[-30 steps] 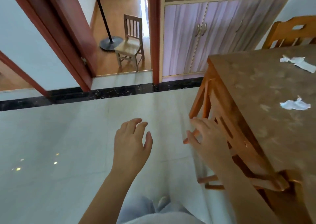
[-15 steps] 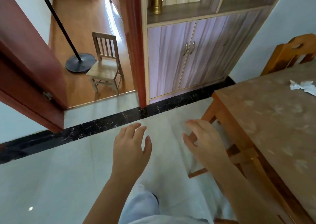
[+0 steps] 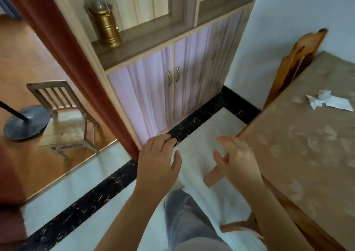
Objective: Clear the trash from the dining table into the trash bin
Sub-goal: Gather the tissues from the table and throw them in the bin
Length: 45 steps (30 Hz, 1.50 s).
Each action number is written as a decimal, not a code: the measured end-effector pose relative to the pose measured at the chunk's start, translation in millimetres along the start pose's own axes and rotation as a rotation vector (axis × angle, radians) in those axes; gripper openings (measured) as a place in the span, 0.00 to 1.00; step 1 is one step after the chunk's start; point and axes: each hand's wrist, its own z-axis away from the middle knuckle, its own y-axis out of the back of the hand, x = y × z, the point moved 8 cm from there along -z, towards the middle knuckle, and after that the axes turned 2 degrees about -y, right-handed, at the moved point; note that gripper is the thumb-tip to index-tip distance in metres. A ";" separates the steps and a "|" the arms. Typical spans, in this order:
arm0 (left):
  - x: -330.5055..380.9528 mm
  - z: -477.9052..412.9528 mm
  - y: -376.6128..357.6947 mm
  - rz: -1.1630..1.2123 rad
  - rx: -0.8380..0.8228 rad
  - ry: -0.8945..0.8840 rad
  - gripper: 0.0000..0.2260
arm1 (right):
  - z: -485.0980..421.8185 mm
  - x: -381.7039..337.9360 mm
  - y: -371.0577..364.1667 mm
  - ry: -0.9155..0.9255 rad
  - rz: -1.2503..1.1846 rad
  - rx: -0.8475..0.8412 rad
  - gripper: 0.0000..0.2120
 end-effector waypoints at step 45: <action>338.5 -453.4 -380.4 0.454 -0.724 -1.250 0.13 | -207.9 418.0 84.8 -1.433 0.025 0.554 0.17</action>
